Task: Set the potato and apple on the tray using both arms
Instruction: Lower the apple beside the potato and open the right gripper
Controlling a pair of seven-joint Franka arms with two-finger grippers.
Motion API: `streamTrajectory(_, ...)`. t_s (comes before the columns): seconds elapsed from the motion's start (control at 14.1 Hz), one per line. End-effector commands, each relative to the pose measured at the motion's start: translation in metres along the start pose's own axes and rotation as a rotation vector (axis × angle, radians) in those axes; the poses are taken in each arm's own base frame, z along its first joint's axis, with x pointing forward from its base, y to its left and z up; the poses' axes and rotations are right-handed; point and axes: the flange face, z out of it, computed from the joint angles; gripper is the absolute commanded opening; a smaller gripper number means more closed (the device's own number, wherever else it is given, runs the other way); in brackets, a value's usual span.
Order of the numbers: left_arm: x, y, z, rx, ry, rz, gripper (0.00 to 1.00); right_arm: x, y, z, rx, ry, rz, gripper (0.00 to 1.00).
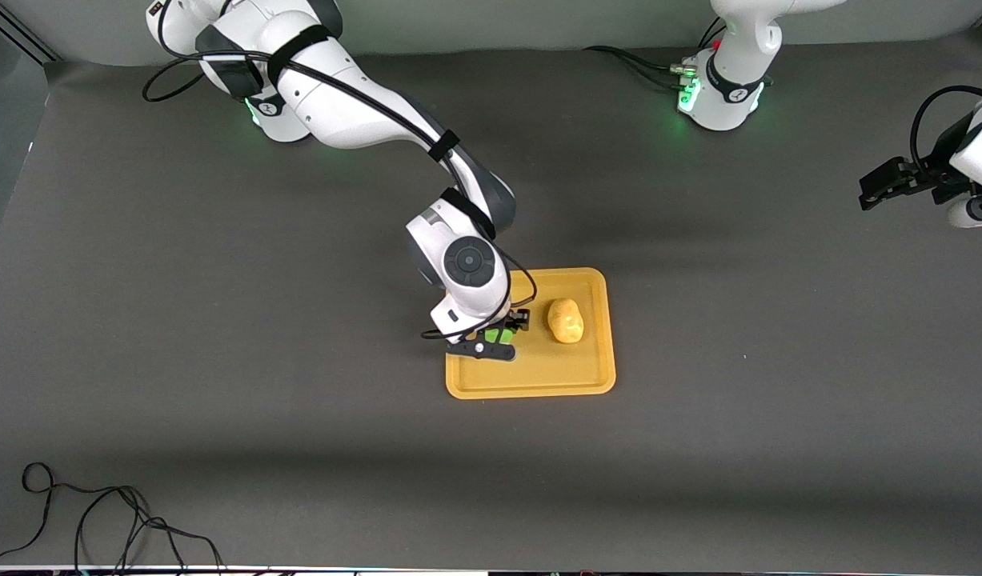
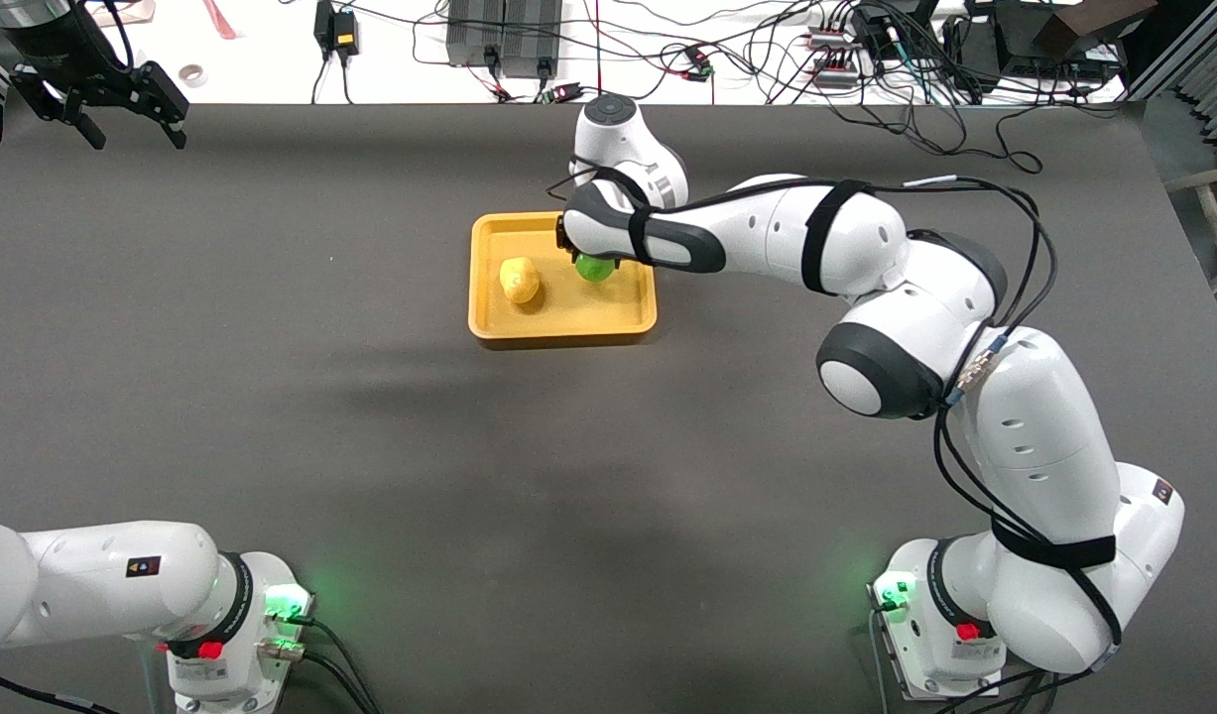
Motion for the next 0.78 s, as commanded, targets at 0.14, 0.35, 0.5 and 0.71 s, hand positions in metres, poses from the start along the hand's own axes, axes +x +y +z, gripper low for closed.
streamTrajectory(0.14, -0.005, 0.005, -0.001, -0.005, -0.002, 0.008, 1.00, -0.006, -0.006, 0.009, -0.005, 0.024, 0.013, 0.17)
streamTrajectory(0.35, -0.006, 0.005, -0.002, -0.005, 0.001, 0.006, 1.00, -0.009, -0.008, 0.013, -0.005, 0.024, 0.009, 0.17)
streamTrajectory(0.5, -0.005, 0.005, -0.003, -0.005, 0.006, 0.006, 1.00, -0.009, -0.008, 0.015, -0.006, 0.023, 0.010, 0.18)
streamTrajectory(0.71, -0.004, 0.006, -0.001, -0.005, 0.004, 0.008, 1.00, -0.010, -0.006, 0.020, -0.012, 0.018, 0.010, 0.22)
